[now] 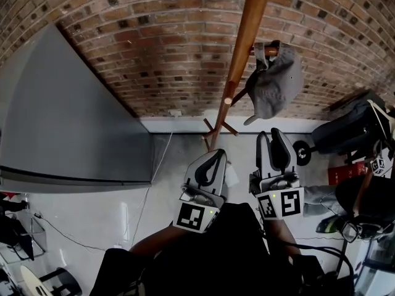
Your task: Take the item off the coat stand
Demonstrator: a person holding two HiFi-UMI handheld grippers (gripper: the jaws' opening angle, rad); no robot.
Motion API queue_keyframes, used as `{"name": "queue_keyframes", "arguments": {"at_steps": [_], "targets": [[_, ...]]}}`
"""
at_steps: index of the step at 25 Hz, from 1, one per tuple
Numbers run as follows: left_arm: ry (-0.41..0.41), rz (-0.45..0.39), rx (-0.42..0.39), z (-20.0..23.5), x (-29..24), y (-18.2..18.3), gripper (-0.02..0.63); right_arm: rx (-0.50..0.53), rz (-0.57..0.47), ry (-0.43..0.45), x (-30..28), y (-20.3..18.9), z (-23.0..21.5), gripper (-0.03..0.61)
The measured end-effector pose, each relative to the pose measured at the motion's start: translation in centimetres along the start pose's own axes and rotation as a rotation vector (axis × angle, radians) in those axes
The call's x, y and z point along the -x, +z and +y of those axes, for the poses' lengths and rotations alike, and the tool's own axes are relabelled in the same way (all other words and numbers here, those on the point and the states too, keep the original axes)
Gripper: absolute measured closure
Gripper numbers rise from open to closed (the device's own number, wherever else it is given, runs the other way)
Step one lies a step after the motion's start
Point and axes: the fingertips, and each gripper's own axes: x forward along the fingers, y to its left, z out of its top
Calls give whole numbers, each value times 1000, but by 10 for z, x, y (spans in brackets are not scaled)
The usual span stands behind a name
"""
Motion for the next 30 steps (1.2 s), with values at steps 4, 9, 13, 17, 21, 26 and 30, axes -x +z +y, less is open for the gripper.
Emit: {"name": "queue_keyframes", "arguments": {"at_steps": [4, 9, 13, 17, 21, 26, 30], "targets": [[6, -13, 1, 2, -2, 1, 595, 3, -19, -19, -7, 5, -9, 466], [-1, -9, 6, 10, -3, -3, 595, 3, -40, -35, -21, 7, -18, 462], [-8, 2, 12, 12, -4, -9, 595, -1, -44, -10, -33, 8, -15, 449], [-18, -9, 20, 10, -8, -9, 595, 4, -35, -12, -40, 5, -15, 458], [-21, -6, 16, 8, -7, -8, 595, 23, -60, -1, -37, 11, -17, 547], [-24, 0, 19, 8, -8, -10, 595, 100, -95, 16, -38, 20, -11, 555], [-37, -6, 16, 4, -9, -8, 595, 170, -115, 3, -36, 28, -7, 555]]}}
